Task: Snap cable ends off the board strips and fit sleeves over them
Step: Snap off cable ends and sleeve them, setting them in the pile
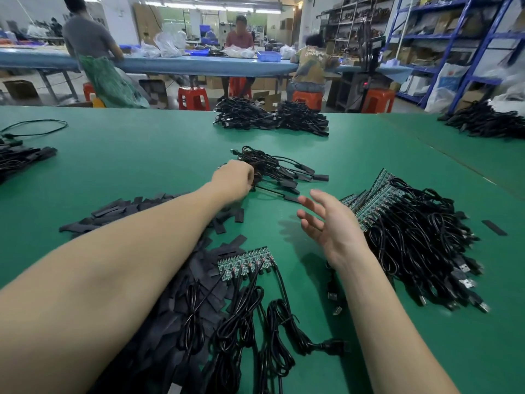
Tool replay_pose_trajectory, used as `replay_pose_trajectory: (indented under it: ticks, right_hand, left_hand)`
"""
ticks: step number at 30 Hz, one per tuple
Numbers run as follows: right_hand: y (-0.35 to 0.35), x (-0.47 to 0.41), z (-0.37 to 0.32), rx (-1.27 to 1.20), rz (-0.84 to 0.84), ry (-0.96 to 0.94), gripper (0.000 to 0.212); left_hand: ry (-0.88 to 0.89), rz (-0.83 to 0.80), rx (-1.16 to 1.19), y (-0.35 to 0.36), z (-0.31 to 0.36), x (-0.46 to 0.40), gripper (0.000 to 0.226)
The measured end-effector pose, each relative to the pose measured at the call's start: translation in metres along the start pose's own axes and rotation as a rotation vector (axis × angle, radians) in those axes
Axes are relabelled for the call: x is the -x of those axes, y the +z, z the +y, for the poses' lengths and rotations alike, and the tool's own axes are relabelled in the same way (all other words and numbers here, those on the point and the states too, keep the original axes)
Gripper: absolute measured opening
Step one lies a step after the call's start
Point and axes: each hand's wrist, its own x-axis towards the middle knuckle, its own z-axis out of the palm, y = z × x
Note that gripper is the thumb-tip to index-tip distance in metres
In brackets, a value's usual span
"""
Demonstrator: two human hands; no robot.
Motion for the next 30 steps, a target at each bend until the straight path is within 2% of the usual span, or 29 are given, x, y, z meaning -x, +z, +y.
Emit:
replay_pose_trajectory:
  ticks: [7,14,17,20,22,26,30]
  right_hand:
    - [0.004,0.003,0.005,0.078,-0.057,0.024,0.012]
    - [0.006,0.005,0.007,0.341,-0.138,0.008,0.013]
    - [0.008,0.006,0.009,0.601,-0.195,-0.019,0.013]
    - [0.011,0.010,0.007,1.134,-0.353,-0.113,0.009]
    - [0.014,0.013,0.009,1.363,-0.449,-0.137,0.012]
    - [0.017,0.016,0.009,1.325,-0.496,-0.108,0.010]
    - [0.006,0.016,-0.001,0.921,-0.532,0.039,0.009]
  left_hand:
    - [0.049,-0.112,0.071,0.009,0.006,-0.005,0.013]
    - [-0.017,-0.044,0.126,-0.005,0.012,0.029,0.014]
    - [-0.050,-0.006,0.274,-0.016,0.018,0.064,0.009]
    - [-0.050,0.008,0.399,-0.023,0.023,0.098,0.004]
    - [-0.066,0.044,0.479,-0.024,0.026,0.112,0.008]
    - [-0.081,0.035,0.613,-0.021,0.029,0.124,0.011]
    - [-0.067,-0.100,0.893,-0.024,0.022,0.125,0.009]
